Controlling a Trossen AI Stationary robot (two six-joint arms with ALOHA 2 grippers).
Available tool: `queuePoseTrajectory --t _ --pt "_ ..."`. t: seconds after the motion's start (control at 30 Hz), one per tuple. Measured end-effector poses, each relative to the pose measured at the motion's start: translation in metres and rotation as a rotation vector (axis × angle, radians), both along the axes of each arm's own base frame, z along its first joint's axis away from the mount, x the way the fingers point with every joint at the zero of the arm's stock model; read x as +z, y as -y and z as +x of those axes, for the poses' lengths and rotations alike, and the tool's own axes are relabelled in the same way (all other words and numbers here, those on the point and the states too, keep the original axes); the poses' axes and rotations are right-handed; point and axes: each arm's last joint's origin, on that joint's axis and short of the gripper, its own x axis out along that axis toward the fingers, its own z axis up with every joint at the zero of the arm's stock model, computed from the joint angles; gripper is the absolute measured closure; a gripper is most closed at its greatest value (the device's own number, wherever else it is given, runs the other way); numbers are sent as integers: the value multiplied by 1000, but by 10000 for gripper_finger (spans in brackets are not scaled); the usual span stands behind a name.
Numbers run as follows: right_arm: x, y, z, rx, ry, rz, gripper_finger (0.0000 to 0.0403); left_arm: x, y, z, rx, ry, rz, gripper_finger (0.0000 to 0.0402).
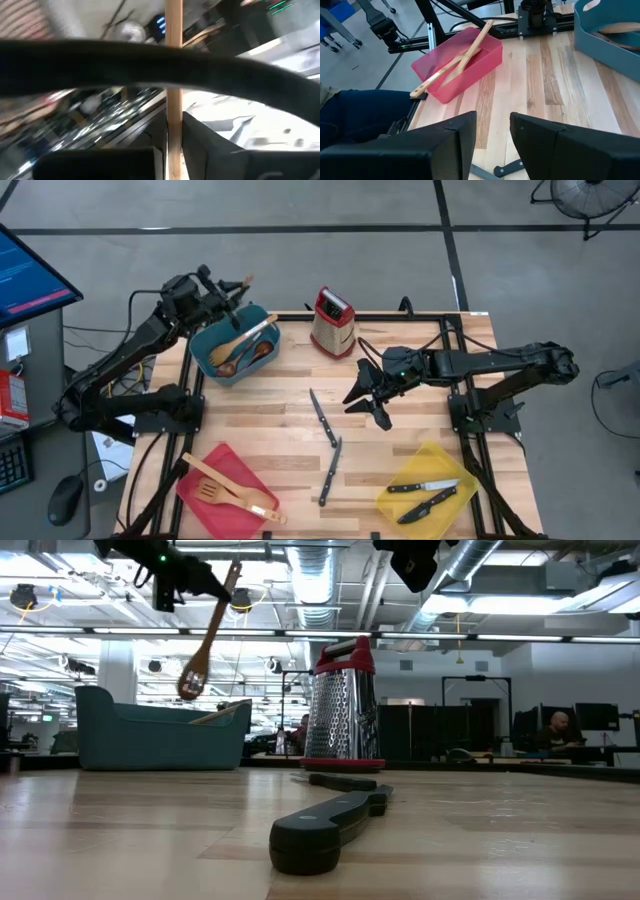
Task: Pick & Place Kitchen Items
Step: Put the brown wooden serving spoon into the blue bin
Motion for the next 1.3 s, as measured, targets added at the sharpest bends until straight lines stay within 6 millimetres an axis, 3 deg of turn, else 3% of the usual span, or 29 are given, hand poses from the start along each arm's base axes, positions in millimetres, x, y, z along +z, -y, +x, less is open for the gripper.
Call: queuePoseTrajectory --t 0.1,0.27,1.03,1.3 --pt "0 0 0 4 1 -8 274 -1 7 7 -99 20 -30 376" --pt "0 0 0 4 2 -8 274 -3 8 12 -120 1 -36 376" --pt "0 0 0 7 2 -10 274 -8 -1 11 41 -34 -30 376" --pt "0 0 0 7 1 -10 274 -22 -19 13 86 -85 -88 376"
